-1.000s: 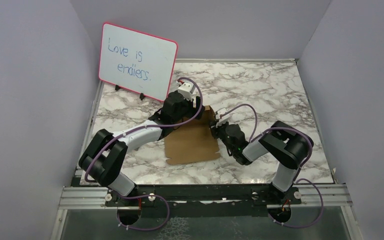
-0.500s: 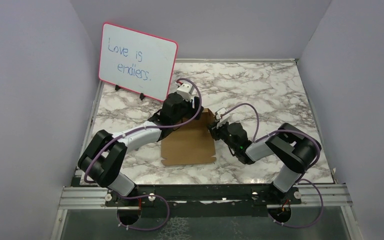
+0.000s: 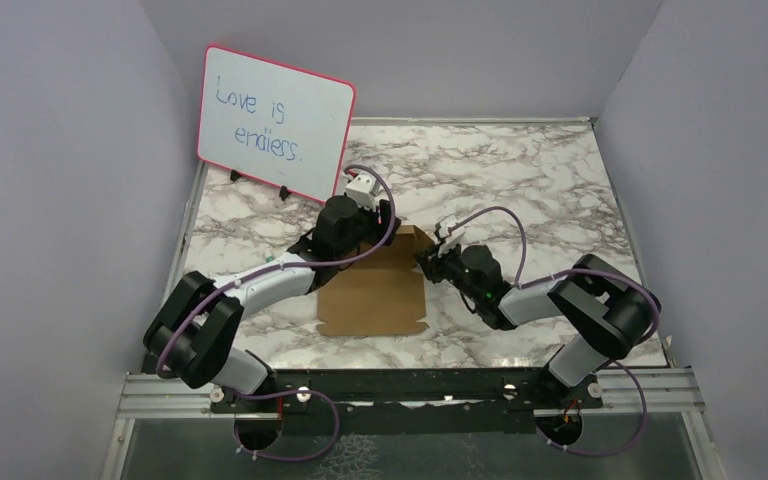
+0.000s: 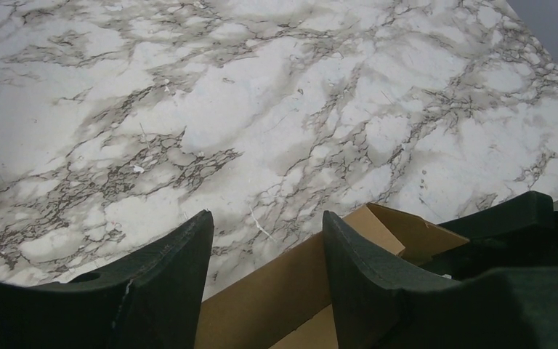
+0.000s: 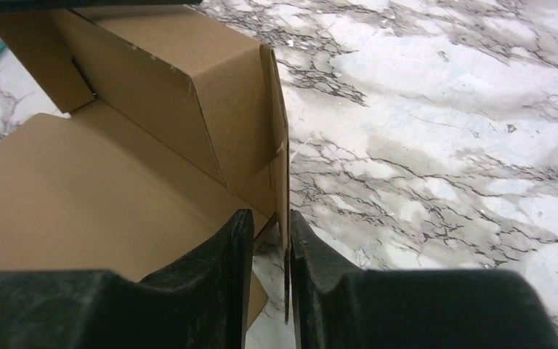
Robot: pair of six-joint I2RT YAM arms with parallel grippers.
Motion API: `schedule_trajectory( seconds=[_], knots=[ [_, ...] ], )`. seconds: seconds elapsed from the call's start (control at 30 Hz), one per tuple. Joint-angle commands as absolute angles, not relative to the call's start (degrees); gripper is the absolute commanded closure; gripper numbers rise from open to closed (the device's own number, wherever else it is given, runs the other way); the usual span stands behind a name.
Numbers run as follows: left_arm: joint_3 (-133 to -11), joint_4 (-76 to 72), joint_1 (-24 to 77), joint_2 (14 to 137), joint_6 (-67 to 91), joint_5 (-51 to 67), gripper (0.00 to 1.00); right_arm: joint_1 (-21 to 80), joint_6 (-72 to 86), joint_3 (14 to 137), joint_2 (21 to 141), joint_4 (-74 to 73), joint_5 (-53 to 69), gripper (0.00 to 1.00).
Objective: Fold the paper box
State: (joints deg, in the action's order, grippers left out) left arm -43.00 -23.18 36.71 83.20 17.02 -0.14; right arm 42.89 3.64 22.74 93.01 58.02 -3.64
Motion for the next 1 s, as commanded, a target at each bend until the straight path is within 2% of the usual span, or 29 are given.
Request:
schedule_trajectory(
  seconds=[0.0, 0.13, 0.37, 0.7, 0.97],
  knots=[
    [-40.4, -21.7, 37.0, 81.7, 19.0, -1.9, 0.43, 42.6, 5.7, 22.3, 90.1, 55.9, 1.7, 0.71],
    [-39.5, -21.8, 37.7, 80.5, 19.0, -3.9, 0.43, 42.7, 7.1, 23.1, 89.2, 52.9, 5.1, 0.72],
    [-37.9, -22.2, 38.9, 78.6, 19.7, -5.8, 0.45, 42.6, 8.9, 23.6, 89.2, 52.3, 6.8, 0.81],
    [-37.5, -22.2, 39.1, 75.4, 20.7, -3.1, 0.45, 42.7, -3.4, 31.1, 95.3, 53.5, -4.9, 0.95],
    [-38.6, -22.2, 39.1, 77.9, 20.6, -3.6, 0.45, 42.6, -5.8, 36.8, 103.2, 56.9, -4.6, 0.96]
  ],
)
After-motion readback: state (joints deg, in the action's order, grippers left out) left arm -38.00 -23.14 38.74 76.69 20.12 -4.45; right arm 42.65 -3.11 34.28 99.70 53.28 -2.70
